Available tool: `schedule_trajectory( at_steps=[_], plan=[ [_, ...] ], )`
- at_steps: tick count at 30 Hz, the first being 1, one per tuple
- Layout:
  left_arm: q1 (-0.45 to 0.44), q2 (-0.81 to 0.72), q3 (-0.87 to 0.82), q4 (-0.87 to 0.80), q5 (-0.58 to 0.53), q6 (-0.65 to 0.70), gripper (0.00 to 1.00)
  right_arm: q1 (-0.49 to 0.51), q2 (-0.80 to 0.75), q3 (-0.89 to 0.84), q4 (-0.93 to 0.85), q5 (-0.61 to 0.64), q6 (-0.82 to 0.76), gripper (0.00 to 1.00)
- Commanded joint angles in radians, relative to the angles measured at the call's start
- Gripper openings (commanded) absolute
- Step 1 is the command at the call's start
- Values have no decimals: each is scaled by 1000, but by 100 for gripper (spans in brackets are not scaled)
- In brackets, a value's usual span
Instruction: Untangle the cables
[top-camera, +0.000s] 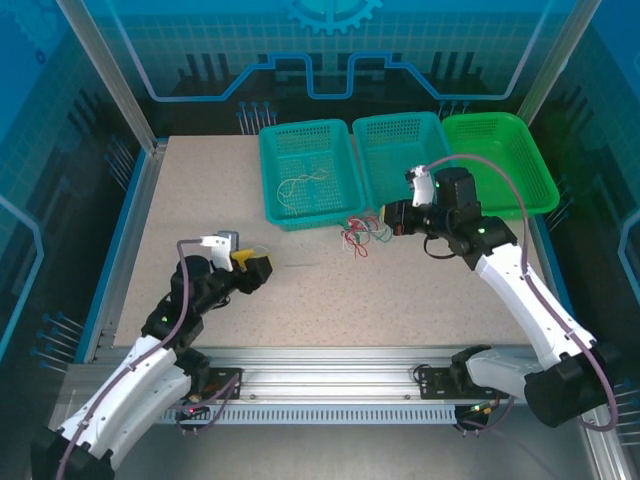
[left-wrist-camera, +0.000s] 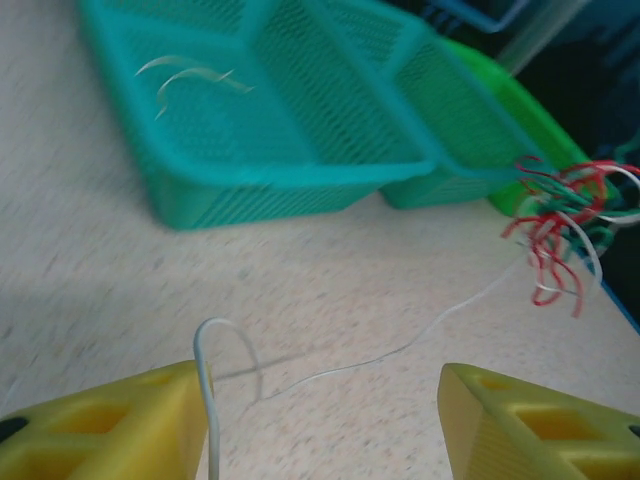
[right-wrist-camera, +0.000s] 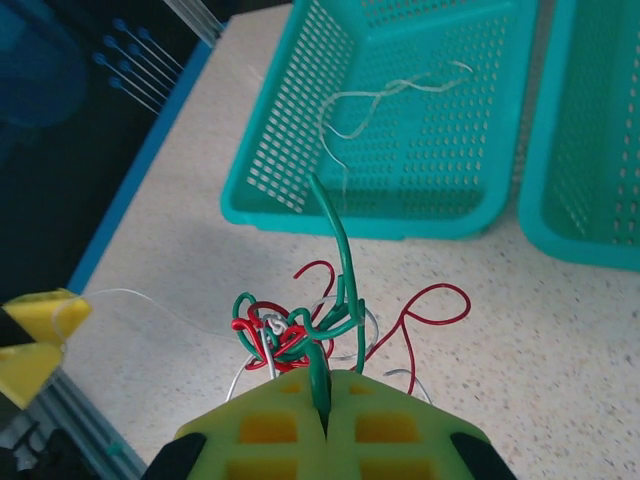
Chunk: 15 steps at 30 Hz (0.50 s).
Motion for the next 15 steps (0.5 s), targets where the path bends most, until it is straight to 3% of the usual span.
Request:
schedule_trajectory(
  at_steps=[1,3,4,5,7,9,10,12,15],
  plan=[
    [-85,49,19,144,67,146,67,12,-29,64,-46,-49,-11,0],
    [-126,78,23,190,41,184,74,11,-31,92,-72,-20,-9,0],
    [-130,92,28,188,-25,185,78,8,-29,112,-94,-1,-6,0],
    [-130,103,43,160,-141,164,82,4,-29,132,-121,34,4,0],
    [-123,128,95,13,-489,68,89,-36,-44,155,-175,128,39,0],
    [-86,142,144,-158,-685,-45,90,-125,-74,143,-188,144,81,0],
    [-40,140,155,-214,-687,-104,91,-187,-89,134,-186,121,102,0],
    [62,115,133,-230,-562,-178,90,-274,-110,127,-186,78,116,0],
    [160,76,85,-201,-418,-224,90,-312,-118,127,-182,49,95,0]
  ],
)
